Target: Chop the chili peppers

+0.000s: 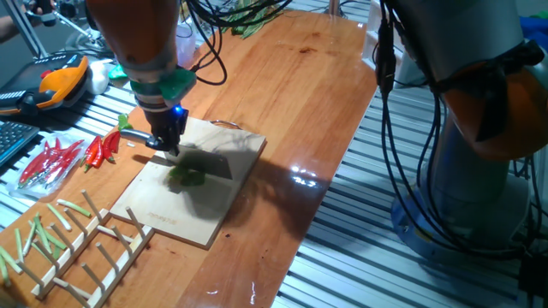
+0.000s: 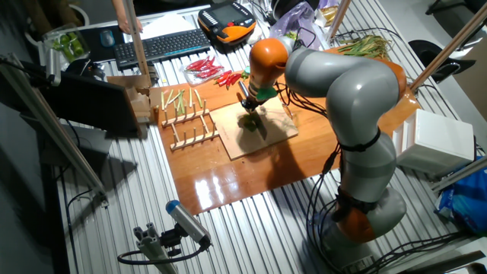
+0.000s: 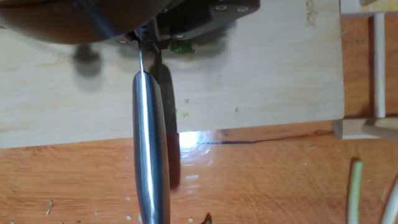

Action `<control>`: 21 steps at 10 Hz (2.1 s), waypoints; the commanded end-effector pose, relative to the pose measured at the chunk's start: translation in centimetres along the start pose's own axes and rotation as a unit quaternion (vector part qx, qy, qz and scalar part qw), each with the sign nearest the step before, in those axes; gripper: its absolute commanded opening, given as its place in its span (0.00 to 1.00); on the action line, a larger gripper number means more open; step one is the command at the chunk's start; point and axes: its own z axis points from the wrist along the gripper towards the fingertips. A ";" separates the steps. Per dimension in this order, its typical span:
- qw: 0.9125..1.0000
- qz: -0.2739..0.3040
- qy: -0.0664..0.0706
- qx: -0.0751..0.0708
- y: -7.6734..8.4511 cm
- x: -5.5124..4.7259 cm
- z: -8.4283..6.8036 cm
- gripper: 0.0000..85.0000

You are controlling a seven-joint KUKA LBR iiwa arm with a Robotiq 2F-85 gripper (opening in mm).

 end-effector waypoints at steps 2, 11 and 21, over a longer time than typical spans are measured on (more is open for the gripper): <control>1.000 -0.015 0.007 -0.006 -0.9 -1.6 -1.8 0.00; 1.000 -0.012 0.009 0.001 0.4 -0.4 -2.4 0.00; 1.000 -0.002 -0.027 -0.011 0.1 -0.9 0.3 0.00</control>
